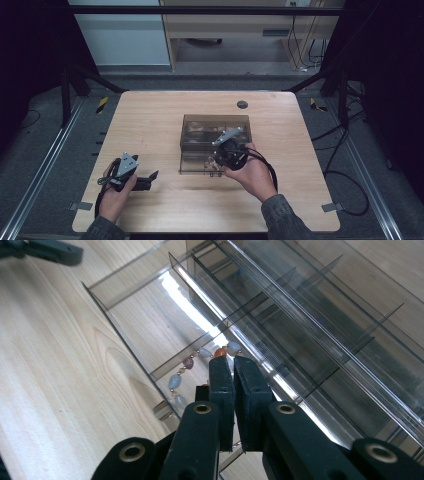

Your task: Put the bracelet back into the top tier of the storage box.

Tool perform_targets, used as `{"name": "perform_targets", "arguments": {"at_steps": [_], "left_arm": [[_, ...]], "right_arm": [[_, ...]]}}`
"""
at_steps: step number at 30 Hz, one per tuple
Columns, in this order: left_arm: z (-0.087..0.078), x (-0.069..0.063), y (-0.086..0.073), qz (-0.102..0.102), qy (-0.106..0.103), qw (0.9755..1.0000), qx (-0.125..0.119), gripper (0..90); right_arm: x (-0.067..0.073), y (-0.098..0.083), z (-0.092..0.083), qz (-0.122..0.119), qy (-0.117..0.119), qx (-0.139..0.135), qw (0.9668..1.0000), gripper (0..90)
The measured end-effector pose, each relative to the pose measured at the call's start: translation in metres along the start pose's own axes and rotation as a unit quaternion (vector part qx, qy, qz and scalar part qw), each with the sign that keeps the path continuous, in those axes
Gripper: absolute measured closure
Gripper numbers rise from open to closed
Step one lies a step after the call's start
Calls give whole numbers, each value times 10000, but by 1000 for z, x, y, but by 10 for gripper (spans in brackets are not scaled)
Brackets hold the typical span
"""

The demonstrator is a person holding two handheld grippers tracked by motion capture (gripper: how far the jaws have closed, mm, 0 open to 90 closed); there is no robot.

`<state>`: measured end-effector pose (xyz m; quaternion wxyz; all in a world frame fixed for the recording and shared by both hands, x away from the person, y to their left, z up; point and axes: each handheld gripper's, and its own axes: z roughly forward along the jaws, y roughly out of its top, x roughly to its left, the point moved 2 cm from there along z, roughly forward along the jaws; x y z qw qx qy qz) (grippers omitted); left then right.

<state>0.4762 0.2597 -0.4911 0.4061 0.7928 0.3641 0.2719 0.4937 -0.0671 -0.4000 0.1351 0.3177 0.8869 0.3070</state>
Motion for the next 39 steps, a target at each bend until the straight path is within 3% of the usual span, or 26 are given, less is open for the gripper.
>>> {"name": "perform_targets", "arguments": {"at_steps": [16, 24, 39], "left_arm": [[-1, 2, 0, -66, 130, 9999, -7, 44], [-2, 3, -1, -111, 159, 9998, -48, 43], [-2, 5, -2, -168, 180, 9997, -32, 43]], "right_arm": [[6, -20, -15, 308, -79, -258, 9992, 897], [11, -29, -27, 430, -173, -521, 9976, 900], [25, -61, -33, 675, -265, -893, 9934, 900]]}}
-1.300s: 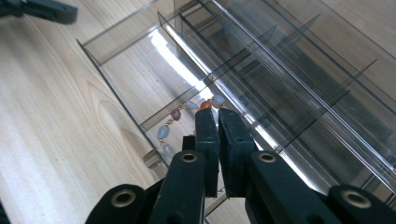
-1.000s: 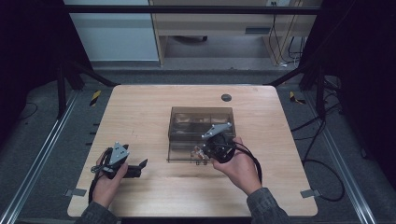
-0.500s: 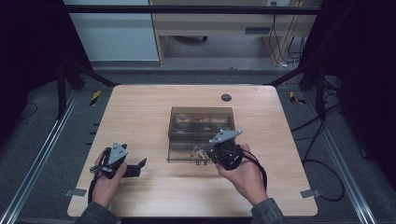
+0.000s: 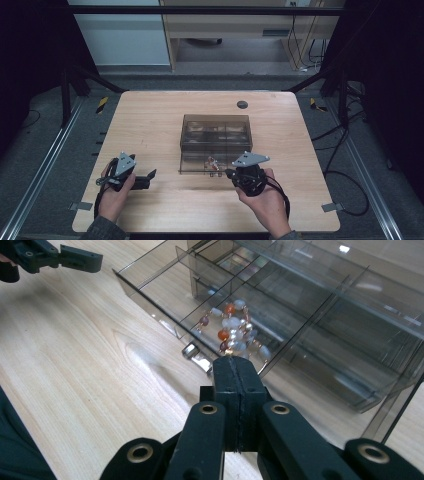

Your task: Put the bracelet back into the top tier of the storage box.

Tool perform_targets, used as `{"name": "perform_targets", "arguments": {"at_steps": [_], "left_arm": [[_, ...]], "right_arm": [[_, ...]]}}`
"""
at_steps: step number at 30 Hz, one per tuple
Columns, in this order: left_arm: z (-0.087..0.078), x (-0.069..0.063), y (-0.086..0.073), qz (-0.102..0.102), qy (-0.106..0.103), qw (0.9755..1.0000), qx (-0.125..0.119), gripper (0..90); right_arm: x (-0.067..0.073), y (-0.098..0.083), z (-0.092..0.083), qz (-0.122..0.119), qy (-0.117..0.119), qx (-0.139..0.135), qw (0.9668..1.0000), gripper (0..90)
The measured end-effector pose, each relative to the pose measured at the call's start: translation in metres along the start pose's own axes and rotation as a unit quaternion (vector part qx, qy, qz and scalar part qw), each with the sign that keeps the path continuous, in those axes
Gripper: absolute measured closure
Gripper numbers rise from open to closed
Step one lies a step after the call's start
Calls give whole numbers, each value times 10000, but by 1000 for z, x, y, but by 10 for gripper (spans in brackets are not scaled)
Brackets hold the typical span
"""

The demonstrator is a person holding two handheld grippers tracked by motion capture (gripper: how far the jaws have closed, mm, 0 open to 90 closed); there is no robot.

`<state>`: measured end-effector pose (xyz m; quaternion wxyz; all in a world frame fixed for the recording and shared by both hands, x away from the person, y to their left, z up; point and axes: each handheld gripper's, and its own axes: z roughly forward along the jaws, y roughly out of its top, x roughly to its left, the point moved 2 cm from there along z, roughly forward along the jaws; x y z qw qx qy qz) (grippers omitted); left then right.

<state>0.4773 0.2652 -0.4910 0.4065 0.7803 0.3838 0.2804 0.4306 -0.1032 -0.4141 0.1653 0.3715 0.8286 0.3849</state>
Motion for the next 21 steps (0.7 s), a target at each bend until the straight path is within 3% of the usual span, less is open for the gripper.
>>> {"name": "perform_targets", "arguments": {"at_steps": [21], "left_arm": [[-1, 4, 0, -161, -25, 9999, -28, 44]], "right_arm": [[15, -37, 13, 70, -258, -212, 9994, 900]]}}
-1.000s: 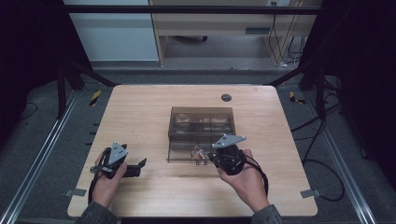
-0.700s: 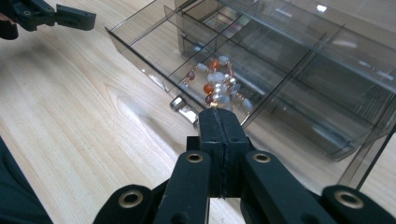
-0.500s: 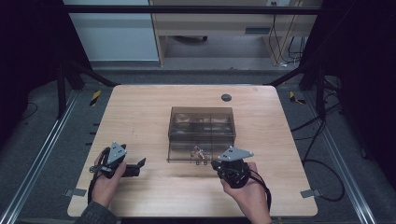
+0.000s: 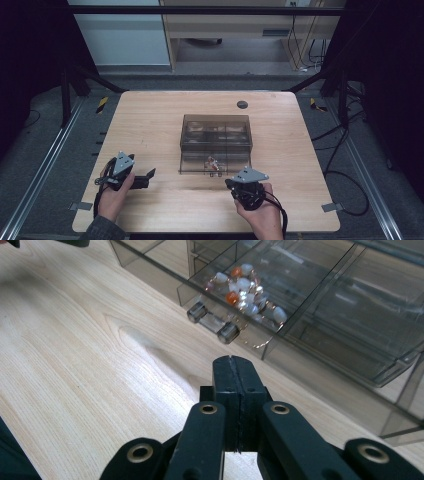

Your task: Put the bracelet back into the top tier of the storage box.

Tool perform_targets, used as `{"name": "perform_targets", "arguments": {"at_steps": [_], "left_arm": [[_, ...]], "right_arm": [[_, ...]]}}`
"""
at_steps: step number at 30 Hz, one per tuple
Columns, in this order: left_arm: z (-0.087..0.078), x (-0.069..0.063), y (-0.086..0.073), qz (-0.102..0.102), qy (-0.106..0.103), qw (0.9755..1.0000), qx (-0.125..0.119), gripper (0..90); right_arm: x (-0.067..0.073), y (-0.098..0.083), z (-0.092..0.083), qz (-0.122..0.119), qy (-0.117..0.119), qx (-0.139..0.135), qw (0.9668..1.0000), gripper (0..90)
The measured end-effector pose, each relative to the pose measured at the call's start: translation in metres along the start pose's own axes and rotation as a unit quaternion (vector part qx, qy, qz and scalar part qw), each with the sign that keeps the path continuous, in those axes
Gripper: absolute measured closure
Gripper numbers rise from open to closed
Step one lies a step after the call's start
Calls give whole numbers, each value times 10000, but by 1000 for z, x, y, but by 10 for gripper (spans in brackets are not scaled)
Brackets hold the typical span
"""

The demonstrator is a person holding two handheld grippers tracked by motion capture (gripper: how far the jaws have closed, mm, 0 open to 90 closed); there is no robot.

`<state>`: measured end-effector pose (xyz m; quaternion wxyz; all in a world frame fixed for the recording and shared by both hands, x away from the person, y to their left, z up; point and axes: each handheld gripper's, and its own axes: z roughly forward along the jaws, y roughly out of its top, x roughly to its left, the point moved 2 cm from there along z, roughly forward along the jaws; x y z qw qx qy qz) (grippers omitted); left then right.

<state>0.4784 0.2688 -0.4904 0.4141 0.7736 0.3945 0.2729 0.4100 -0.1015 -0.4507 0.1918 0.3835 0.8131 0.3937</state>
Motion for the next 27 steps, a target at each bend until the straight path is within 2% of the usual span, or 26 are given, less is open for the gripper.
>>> {"name": "perform_targets", "arguments": {"at_steps": [2, 6, 10, 18, 23, 27], "left_arm": [[0, 0, 0, -39, 2, 10000, 12, 44], [1, 0, 0, -85, -15, 10000, 17, 44], [1, -1, 1, -68, -40, 10000, 12, 44], [1, -7, 3, 52, -148, 9999, 1, 44], [2, -19, 7, 222, -329, 9991, 120, 50], [-1, -26, 12, 279, -396, 9988, 35, 62]], "right_arm": [[1, -3, 2, -11, -24, -2, 10000, 900], [2, -12, 6, 134, -9, -41, 9999, 900], [2, -19, 9, 174, -17, -26, 9998, 900], [3, -25, 15, 181, -97, -42, 9998, 900], [3, -30, 18, 206, -148, -12, 9997, 900], [2, -33, 19, 240, -210, 2, 9995, 900]]}}
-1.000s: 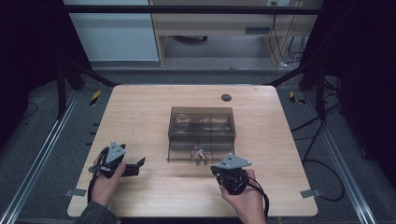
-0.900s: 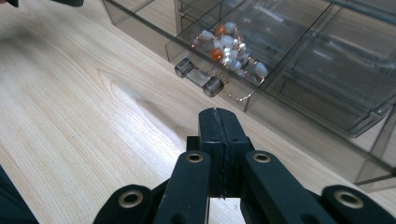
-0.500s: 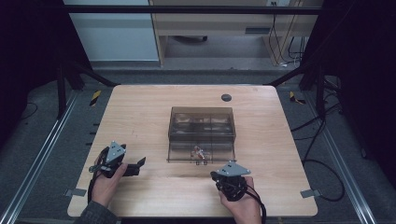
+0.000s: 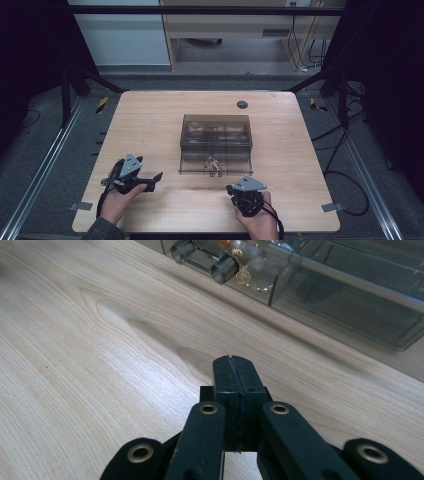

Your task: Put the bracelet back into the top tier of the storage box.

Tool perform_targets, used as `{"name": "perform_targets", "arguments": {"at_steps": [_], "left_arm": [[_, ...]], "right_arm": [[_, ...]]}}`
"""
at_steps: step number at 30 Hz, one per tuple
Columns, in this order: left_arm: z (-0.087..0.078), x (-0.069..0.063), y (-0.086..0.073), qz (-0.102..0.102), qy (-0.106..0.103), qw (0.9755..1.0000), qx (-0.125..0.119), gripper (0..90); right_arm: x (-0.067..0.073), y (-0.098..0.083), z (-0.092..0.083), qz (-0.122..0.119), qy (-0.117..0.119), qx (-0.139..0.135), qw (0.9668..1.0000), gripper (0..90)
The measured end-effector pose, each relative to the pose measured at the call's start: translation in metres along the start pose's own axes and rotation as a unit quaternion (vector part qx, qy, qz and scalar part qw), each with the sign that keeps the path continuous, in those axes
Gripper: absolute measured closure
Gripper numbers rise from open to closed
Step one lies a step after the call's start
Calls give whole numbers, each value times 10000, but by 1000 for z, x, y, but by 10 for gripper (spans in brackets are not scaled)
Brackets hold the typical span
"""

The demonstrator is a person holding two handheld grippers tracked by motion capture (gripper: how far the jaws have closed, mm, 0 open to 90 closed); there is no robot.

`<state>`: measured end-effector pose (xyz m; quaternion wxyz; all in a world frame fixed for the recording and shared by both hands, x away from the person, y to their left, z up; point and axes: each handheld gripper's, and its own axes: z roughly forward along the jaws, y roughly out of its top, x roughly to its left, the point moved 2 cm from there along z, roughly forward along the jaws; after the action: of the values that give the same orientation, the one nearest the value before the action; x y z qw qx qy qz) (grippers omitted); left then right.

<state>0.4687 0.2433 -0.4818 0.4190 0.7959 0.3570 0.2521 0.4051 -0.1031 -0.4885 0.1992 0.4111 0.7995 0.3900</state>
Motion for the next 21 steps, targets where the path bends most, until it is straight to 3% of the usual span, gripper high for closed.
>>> {"name": "perform_targets", "arguments": {"at_steps": [9, 13, 15, 21], "left_arm": [[-8, 1, 18, -39, 114, 9998, -135, 118], [-6, 2, 27, 22, 157, 9999, -32, 130], [-5, 2, 32, -66, 200, 9998, -20, 137], [-2, -2, 52, -84, 324, 9994, -38, 225]], "right_arm": [[-4, -4, 0, 37, -53, -10, 10000, 900], [-5, -4, 0, 51, -110, -35, 9999, 900], [-6, -4, 0, 59, -174, -32, 9998, 900], [-7, -5, -1, 35, -242, -68, 9997, 900]]}}
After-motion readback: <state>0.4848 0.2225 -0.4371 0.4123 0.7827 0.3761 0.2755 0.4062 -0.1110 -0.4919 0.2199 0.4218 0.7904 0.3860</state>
